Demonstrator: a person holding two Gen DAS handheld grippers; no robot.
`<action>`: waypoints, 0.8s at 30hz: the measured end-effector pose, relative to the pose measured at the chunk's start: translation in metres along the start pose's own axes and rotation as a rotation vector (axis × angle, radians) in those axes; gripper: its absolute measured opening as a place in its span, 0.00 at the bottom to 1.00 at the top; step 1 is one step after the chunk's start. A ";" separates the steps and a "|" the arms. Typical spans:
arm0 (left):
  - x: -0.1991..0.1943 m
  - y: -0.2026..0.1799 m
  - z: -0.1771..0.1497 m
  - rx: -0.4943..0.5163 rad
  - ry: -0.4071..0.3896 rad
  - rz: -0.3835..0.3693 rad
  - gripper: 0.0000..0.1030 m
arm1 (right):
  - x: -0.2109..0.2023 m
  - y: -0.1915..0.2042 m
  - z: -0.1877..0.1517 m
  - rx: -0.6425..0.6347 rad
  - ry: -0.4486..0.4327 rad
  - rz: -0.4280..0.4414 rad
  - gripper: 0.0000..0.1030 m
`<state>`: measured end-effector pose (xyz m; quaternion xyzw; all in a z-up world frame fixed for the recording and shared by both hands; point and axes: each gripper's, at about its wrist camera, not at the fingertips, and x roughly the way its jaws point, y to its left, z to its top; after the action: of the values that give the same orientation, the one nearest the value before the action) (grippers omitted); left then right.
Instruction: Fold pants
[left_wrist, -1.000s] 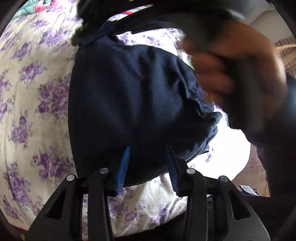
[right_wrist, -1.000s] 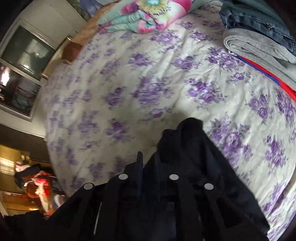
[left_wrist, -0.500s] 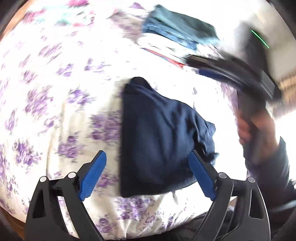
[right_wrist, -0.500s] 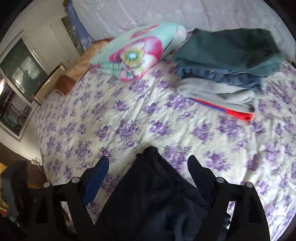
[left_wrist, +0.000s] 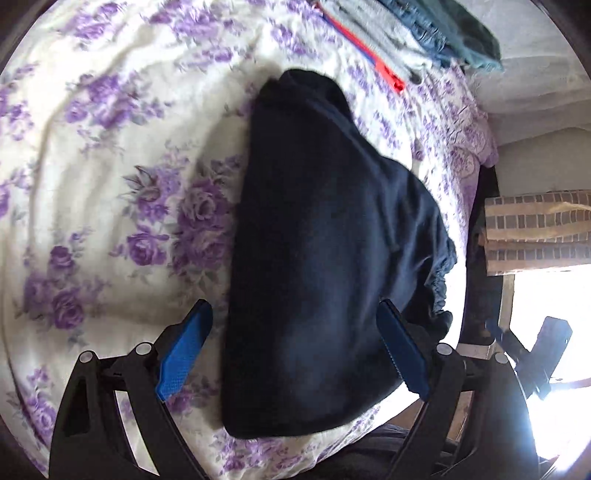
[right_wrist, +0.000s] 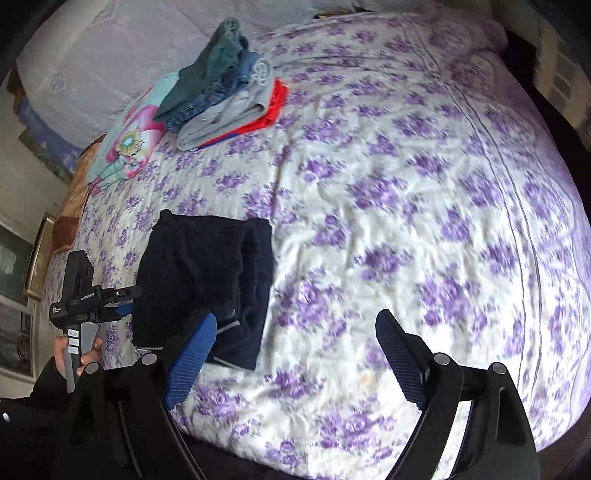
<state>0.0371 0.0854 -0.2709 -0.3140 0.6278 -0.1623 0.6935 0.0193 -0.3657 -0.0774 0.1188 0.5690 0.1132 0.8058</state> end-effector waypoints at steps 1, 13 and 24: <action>0.003 0.000 0.001 0.002 0.008 0.002 0.85 | -0.001 -0.006 -0.007 0.024 0.003 -0.004 0.86; 0.014 -0.054 -0.003 0.196 -0.034 0.210 0.68 | 0.040 0.021 -0.006 -0.003 0.064 0.126 0.86; 0.011 -0.043 -0.002 0.173 -0.037 0.195 0.63 | 0.146 0.046 0.024 0.063 0.233 0.147 0.86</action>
<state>0.0440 0.0457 -0.2519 -0.1935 0.6260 -0.1421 0.7420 0.0879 -0.2770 -0.1852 0.1713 0.6518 0.1673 0.7196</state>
